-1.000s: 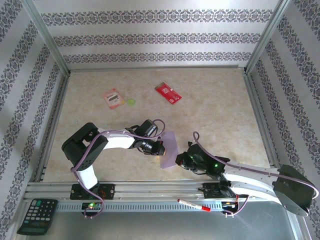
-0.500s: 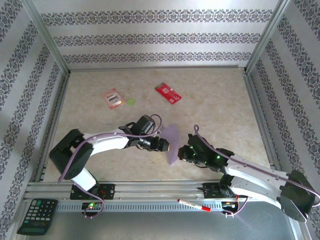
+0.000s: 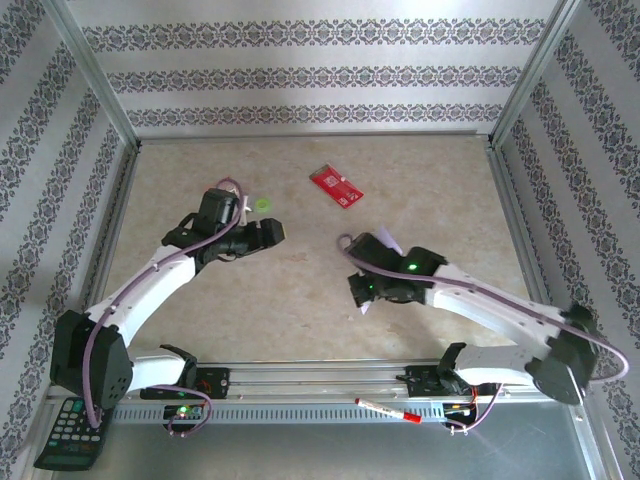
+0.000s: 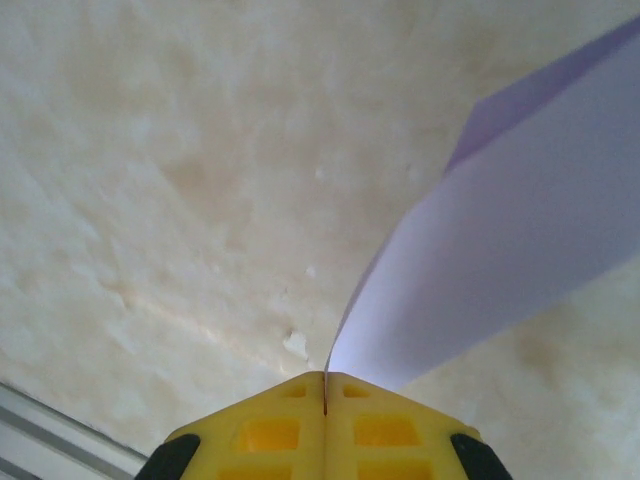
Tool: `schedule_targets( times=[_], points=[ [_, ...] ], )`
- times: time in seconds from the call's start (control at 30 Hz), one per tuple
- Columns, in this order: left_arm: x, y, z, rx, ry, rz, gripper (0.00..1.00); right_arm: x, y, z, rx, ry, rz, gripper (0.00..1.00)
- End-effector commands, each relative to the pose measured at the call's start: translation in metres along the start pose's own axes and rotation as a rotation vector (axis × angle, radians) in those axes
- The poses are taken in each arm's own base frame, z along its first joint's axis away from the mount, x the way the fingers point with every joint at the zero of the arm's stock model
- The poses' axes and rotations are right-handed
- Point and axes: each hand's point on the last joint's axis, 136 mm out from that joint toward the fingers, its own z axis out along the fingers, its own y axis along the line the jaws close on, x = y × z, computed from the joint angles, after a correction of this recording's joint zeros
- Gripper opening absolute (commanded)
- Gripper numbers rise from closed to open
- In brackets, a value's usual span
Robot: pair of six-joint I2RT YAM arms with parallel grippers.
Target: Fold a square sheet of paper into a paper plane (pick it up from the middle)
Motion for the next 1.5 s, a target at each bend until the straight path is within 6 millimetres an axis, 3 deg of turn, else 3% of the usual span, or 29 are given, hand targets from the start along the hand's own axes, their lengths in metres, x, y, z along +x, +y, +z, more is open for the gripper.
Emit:
schedule_targets(
  times=[0.0,0.17,0.37,0.6,0.87,1.17,1.47],
  points=[
    [0.017,0.023,-0.004,-0.039,0.076,-0.077,0.74,0.023,0.018,0.028,0.016,0.100,-0.085,0.00],
    [0.032,0.014,0.011,0.063,0.160,-0.136,0.66,0.039,0.070,0.064,-0.112,0.127,-0.085,0.00],
    [0.054,0.000,0.040,0.156,0.239,-0.163,0.61,0.045,0.095,0.075,-0.251,0.092,-0.054,0.01],
    [0.075,-0.021,0.081,0.184,0.353,-0.149,0.45,0.046,0.098,0.076,-0.281,0.084,-0.046,0.02],
    [0.090,-0.036,0.119,0.190,0.454,-0.136,0.37,0.046,0.093,0.077,-0.265,0.075,-0.017,0.02],
    [0.112,-0.021,0.144,0.126,0.554,-0.110,0.30,0.041,0.088,0.077,-0.276,0.064,0.005,0.05],
    [0.126,0.001,0.155,0.053,0.612,-0.083,0.27,0.032,0.082,0.074,-0.296,0.052,0.017,0.12]
  ],
)
